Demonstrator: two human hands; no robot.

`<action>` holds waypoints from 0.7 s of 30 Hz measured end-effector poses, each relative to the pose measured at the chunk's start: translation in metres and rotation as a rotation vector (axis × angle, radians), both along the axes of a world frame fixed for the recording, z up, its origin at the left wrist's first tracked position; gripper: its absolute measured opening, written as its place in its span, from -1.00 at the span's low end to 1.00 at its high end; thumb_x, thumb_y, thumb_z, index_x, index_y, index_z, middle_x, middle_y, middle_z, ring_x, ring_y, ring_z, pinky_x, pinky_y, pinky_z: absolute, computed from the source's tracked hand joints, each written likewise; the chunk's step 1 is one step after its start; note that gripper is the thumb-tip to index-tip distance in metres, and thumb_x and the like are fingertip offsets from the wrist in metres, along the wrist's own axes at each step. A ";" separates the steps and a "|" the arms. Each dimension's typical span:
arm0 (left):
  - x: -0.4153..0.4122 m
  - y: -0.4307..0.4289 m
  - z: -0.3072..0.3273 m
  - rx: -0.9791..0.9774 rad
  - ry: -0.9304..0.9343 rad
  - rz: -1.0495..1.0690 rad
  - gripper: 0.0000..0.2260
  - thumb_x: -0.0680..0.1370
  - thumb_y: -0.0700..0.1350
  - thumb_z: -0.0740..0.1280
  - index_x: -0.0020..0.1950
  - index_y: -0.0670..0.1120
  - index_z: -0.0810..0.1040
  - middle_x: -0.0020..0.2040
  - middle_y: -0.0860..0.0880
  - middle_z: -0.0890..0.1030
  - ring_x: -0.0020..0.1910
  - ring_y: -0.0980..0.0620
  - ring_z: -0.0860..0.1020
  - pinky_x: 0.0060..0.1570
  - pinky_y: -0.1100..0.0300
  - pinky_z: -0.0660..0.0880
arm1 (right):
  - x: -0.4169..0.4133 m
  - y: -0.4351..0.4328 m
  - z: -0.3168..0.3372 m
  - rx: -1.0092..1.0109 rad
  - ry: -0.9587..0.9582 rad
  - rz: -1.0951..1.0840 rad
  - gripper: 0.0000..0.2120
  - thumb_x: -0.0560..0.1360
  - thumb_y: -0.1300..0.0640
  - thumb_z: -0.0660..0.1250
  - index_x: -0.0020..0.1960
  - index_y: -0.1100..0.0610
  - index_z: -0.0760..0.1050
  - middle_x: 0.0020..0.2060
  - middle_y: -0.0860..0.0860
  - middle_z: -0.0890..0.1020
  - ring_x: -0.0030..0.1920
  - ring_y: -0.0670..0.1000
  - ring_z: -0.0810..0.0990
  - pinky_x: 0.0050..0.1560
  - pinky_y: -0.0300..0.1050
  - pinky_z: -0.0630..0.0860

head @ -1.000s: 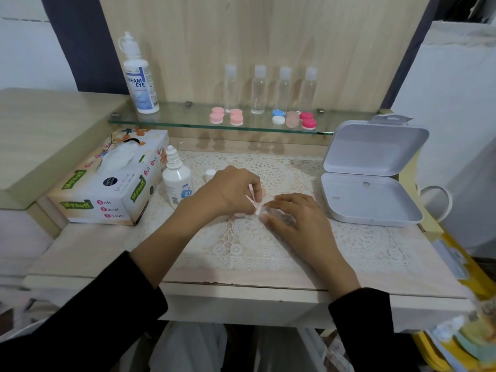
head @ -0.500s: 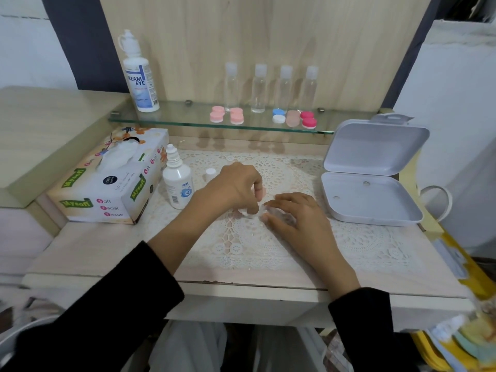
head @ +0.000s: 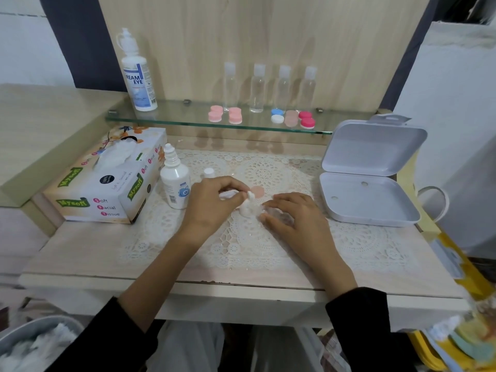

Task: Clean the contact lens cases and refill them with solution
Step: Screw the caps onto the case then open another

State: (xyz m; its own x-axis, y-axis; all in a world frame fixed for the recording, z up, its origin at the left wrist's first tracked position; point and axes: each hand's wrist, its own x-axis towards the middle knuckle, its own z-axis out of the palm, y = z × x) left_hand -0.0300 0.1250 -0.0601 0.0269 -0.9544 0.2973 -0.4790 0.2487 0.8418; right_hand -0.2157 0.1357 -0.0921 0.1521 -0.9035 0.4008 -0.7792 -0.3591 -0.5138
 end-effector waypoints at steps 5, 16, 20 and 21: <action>-0.003 0.008 0.002 0.021 0.337 0.020 -0.76 0.43 -0.15 0.48 0.08 -0.06 0.61 -0.06 0.00 0.67 -0.04 0.15 0.62 -0.03 0.25 0.55 | 0.002 0.003 0.000 -0.013 -0.027 -0.009 -0.66 0.45 -0.21 0.31 0.13 -0.08 0.61 0.22 -0.11 0.54 0.28 -0.08 0.41 0.30 -0.01 0.36; -0.025 0.023 0.007 0.005 0.411 -0.115 -0.83 0.47 -0.15 0.43 0.05 -0.08 0.60 -0.14 -0.03 0.69 -0.09 0.09 0.66 -0.16 0.32 0.53 | 0.001 0.008 0.008 -0.112 -0.378 0.124 -0.78 0.52 -0.03 0.35 0.07 0.07 0.63 0.08 -0.10 0.60 0.18 -0.09 0.51 0.20 -0.02 0.44; -0.014 0.015 0.001 -0.085 0.133 -0.067 -0.87 0.55 -0.17 0.34 0.08 -0.05 0.61 -0.03 0.11 0.66 0.02 0.20 0.57 -0.08 0.47 0.40 | 0.000 0.017 0.017 0.003 -0.657 0.090 -0.93 0.54 0.16 0.37 0.01 0.05 0.60 -0.06 -0.06 0.66 0.04 -0.02 0.62 0.09 0.08 0.55; -0.010 0.012 -0.003 -0.085 0.013 -0.052 -0.85 0.53 -0.17 0.35 0.08 -0.01 0.62 0.00 0.16 0.63 0.05 0.22 0.52 -0.05 0.49 0.35 | -0.001 0.017 0.018 -0.010 -0.673 0.074 -0.92 0.54 0.17 0.36 0.01 0.07 0.59 -0.06 -0.06 0.67 0.04 -0.02 0.63 0.11 0.02 0.56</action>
